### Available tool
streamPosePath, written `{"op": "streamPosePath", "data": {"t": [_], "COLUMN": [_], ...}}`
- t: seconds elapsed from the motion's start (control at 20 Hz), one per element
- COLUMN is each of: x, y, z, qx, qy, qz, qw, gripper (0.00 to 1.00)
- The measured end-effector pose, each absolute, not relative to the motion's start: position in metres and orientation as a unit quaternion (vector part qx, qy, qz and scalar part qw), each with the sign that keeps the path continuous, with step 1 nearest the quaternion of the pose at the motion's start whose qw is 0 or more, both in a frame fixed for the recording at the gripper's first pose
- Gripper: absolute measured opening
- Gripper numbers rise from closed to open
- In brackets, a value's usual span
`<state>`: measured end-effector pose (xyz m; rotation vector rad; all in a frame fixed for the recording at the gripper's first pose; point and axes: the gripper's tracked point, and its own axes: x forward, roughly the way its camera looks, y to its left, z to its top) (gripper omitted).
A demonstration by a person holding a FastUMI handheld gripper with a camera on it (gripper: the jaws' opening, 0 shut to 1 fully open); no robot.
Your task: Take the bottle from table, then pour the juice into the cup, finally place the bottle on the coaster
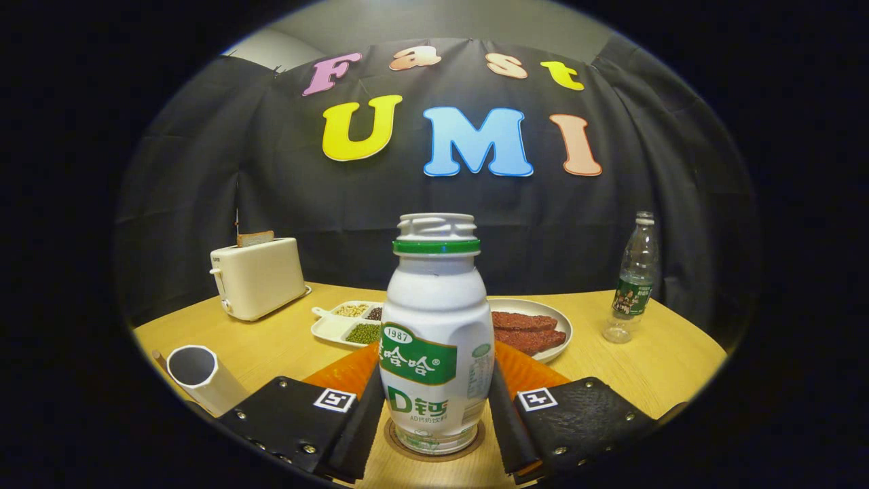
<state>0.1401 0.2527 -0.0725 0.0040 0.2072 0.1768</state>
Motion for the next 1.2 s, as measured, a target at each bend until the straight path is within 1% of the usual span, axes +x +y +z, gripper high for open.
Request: {"op": "streamPosePath", "data": {"t": [0.55, 0.65, 0.75, 0.8, 0.85, 0.95, 1.2], "x": [0.144, 0.142, 0.14, 0.139, 0.138, 0.133, 0.115], "y": [0.251, 0.249, 0.25, 0.249, 0.249, 0.247, 0.241], "z": [-0.077, -0.077, -0.074, -0.07, -0.064, -0.055, -0.014], "qx": [0.001, 0.002, 0.003, 0.004, 0.006, 0.007, -0.008], "qy": [0.092, 0.095, 0.091, 0.088, 0.083, 0.073, 0.04], "qz": [0.088, 0.087, 0.089, 0.089, 0.09, 0.089, 0.081], "qw": [0.992, 0.992, 0.992, 0.992, 0.993, 0.993, 0.996], "gripper": [0.72, 0.74, 0.74, 0.77, 0.88, 0.94, 0.94]}}
